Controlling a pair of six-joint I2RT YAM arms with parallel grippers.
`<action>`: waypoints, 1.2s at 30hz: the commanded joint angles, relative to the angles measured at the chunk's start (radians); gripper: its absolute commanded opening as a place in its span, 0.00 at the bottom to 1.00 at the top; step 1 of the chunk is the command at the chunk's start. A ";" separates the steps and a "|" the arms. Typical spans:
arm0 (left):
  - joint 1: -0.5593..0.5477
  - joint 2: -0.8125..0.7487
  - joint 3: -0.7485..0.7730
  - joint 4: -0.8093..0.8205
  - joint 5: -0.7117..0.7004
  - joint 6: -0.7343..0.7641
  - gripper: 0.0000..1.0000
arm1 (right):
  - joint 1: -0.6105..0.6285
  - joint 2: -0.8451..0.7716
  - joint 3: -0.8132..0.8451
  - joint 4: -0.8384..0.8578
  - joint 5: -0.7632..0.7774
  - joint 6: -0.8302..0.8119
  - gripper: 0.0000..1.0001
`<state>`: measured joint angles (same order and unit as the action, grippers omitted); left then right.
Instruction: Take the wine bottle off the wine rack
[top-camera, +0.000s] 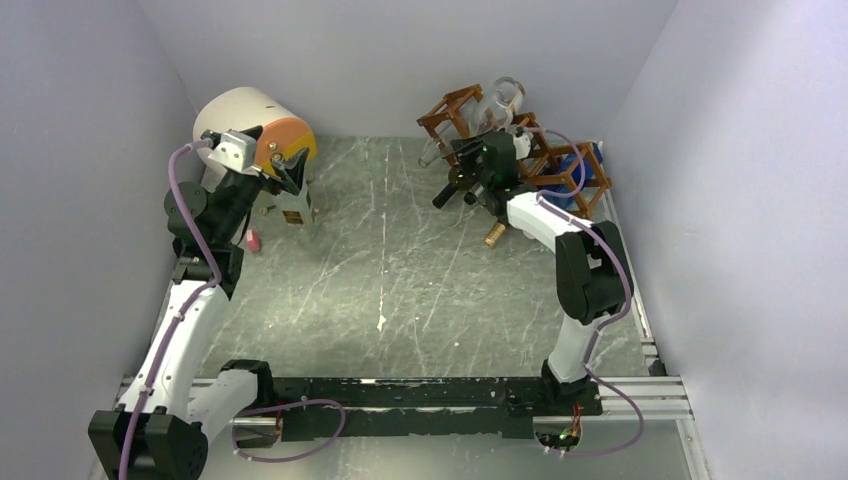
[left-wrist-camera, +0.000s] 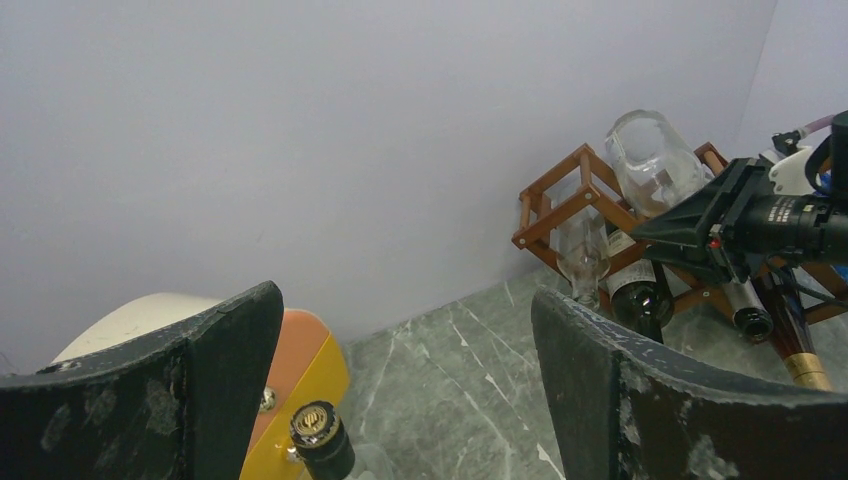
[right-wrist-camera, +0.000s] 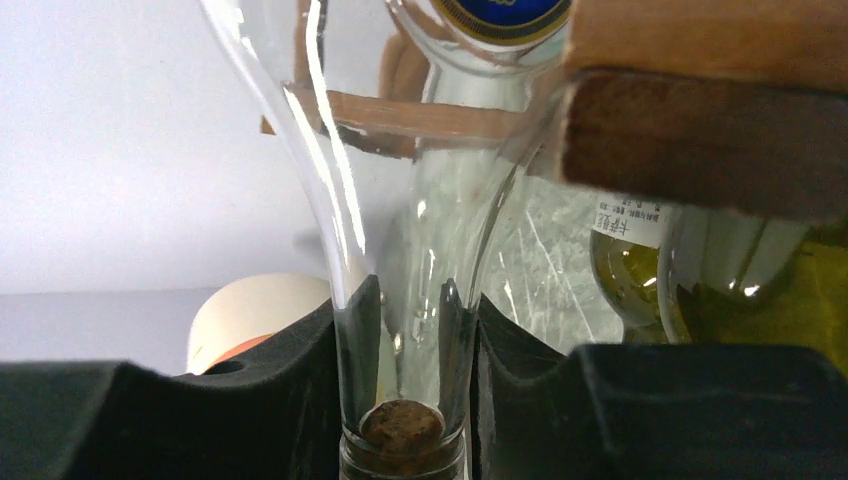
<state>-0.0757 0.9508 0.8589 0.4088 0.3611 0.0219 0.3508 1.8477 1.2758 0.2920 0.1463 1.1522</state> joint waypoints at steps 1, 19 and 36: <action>-0.012 -0.011 -0.009 0.056 -0.006 0.010 0.97 | 0.007 -0.078 -0.050 0.159 -0.025 -0.004 0.00; -0.028 -0.017 -0.019 0.071 0.002 0.009 0.97 | -0.016 -0.155 -0.232 0.562 -0.141 0.018 0.00; -0.065 -0.022 -0.030 0.068 -0.021 0.041 0.99 | -0.039 -0.187 -0.268 0.663 -0.193 0.125 0.00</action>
<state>-0.1238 0.9466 0.8379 0.4389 0.3592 0.0399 0.3134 1.7416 0.9981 0.7345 0.0017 1.2793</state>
